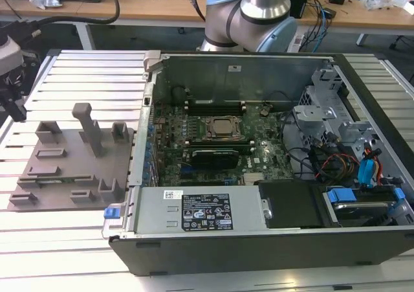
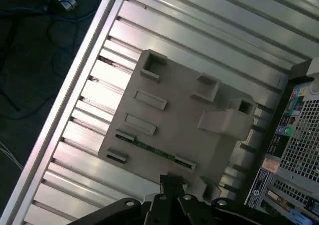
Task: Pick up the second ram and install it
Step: 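Pick up the second ram and move it above second insertion slot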
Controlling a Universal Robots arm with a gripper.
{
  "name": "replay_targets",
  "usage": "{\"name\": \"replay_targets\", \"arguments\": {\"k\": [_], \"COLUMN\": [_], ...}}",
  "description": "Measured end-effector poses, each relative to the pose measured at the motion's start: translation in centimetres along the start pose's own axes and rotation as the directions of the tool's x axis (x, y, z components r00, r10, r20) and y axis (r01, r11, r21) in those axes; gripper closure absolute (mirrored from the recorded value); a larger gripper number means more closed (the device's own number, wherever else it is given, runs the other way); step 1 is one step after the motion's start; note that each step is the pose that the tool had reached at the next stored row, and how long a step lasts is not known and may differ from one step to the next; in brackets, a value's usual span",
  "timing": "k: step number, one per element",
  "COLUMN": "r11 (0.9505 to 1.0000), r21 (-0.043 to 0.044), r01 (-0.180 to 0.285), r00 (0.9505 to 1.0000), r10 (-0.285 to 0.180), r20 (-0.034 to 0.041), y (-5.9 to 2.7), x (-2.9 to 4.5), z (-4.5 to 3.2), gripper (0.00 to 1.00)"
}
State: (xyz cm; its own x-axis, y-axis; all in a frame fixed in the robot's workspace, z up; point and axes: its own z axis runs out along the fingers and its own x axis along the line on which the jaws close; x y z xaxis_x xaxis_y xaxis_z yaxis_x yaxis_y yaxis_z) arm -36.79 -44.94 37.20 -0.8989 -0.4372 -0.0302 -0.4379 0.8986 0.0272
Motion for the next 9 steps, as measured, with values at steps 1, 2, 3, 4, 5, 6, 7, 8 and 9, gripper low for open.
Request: {"name": "replay_targets", "arguments": {"k": [1,2,3,4,5,6,7,8,9], "r11": [0.9998,0.9986,0.9964,0.9950,0.9931,0.9907,0.9878,0.9815,0.9789], "r21": [-0.0006,-0.0016,-0.0026,-0.0031,-0.0037,-0.0043,-0.0050,-0.0063,-0.0067], "r01": [0.021,0.053,0.084,0.100,0.117,0.136,0.156,0.191,0.204], "r00": [0.9998,0.9986,0.9964,0.9950,0.9931,0.9907,0.9878,0.9815,0.9789], "r10": [-0.021,-0.053,-0.084,-0.100,-0.117,-0.136,-0.156,-0.191,-0.204], "r20": [-0.0005,-0.0014,-0.0022,-0.0026,-0.0030,-0.0034,-0.0039,-0.0047,-0.0049], "y": [0.00,0.00,0.00,0.00,0.00,0.00,0.00,0.00,0.00], "x": [0.00,0.00,0.00,0.00,0.00,0.00,0.00,0.00,0.00], "z": [0.00,0.00,0.00,0.00,0.00,0.00,0.00,0.00,0.00], "gripper": [0.90,0.90,0.90,0.90,0.90,0.90,0.90,0.90,0.90]}}
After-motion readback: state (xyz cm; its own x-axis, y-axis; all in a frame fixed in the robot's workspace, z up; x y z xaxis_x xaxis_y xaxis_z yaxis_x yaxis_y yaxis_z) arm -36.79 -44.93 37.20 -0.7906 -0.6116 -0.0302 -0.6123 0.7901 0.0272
